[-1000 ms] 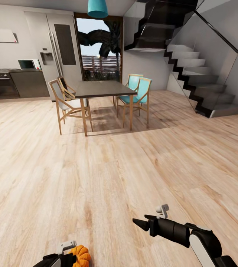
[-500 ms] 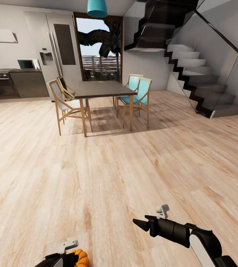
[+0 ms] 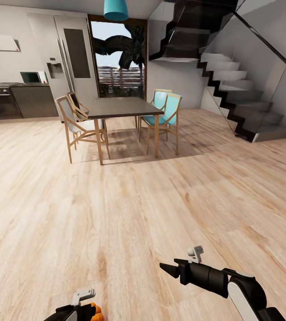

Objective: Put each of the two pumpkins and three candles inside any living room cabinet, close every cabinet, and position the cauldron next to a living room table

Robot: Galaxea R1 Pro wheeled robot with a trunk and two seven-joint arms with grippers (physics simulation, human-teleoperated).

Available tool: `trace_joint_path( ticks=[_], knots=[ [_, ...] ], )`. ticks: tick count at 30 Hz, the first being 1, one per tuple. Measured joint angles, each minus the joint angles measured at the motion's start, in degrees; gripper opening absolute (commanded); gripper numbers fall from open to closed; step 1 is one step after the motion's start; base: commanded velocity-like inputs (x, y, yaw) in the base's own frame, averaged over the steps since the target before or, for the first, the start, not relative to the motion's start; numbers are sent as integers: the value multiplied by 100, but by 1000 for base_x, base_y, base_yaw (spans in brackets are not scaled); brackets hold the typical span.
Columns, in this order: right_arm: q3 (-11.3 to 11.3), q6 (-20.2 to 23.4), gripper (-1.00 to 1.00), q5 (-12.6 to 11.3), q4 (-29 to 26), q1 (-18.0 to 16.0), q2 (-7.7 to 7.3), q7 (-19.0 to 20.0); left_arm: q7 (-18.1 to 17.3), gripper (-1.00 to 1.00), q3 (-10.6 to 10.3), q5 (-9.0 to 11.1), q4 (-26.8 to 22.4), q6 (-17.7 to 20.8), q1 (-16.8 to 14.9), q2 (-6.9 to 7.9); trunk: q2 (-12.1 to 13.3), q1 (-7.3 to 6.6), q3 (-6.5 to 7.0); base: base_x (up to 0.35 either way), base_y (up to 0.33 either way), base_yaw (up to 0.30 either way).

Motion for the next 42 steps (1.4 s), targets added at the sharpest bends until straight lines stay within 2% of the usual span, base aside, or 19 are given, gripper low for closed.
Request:
trace_joint_path(
  ticks=[42],
  knots=[
    [0, 0, 100, 5, 9, 0, 0, -4, 1, 100, -2, 1, 6, -32, 0, 0, -1, 3, -21, 34, 27, 0]
  ],
)
